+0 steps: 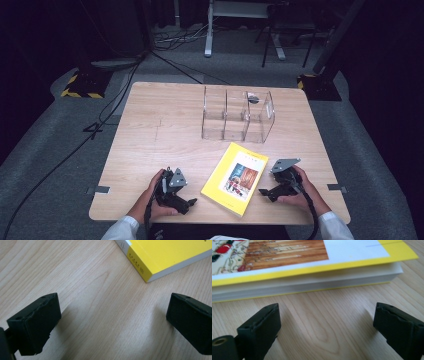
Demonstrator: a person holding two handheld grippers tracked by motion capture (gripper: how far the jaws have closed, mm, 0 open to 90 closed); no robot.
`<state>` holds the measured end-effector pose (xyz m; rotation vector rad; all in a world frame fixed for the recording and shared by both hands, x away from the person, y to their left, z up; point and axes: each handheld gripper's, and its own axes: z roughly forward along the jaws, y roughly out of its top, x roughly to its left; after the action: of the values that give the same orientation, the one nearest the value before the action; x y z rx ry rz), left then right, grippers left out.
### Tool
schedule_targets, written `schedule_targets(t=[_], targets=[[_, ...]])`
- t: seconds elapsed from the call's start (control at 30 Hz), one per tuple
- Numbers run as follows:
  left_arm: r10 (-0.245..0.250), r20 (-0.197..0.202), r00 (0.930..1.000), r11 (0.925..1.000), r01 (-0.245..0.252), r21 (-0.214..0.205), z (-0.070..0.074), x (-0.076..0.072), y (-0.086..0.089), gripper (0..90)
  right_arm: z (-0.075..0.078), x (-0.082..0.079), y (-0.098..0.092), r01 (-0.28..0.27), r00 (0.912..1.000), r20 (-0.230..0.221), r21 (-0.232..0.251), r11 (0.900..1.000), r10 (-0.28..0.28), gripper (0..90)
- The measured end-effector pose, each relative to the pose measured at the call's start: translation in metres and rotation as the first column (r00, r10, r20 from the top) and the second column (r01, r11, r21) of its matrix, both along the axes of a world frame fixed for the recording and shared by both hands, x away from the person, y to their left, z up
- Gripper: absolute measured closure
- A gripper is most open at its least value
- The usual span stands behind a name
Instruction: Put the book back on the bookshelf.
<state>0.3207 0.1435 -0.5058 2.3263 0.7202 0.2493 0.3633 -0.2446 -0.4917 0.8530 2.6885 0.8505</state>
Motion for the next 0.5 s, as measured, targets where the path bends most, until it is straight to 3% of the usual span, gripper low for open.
schedule_targets(t=[0.13,0.37,0.5], targets=[[-0.014,-0.001,0.9999,0.9999,0.014,-0.002,0.0,0.0,-0.005,0.2,0.001,0.001,0.009,0.006,0.9998,-0.018,-0.022,0.9997,-0.006,7.1],[-0.023,0.001,0.9997,0.9997,0.023,-0.002,0.0,-0.001,-0.007,0.4,0.008,0.003,0.029,-0.04,0.9952,-0.094,-0.129,0.9909,0.028,3.9],[-0.018,0.001,0.9998,0.9998,0.018,-0.002,0.0,-0.001,-0.007,0.4,0.007,0.004,0.032,-0.034,0.9946,-0.102,-0.14,0.9895,0.02,1.2]])
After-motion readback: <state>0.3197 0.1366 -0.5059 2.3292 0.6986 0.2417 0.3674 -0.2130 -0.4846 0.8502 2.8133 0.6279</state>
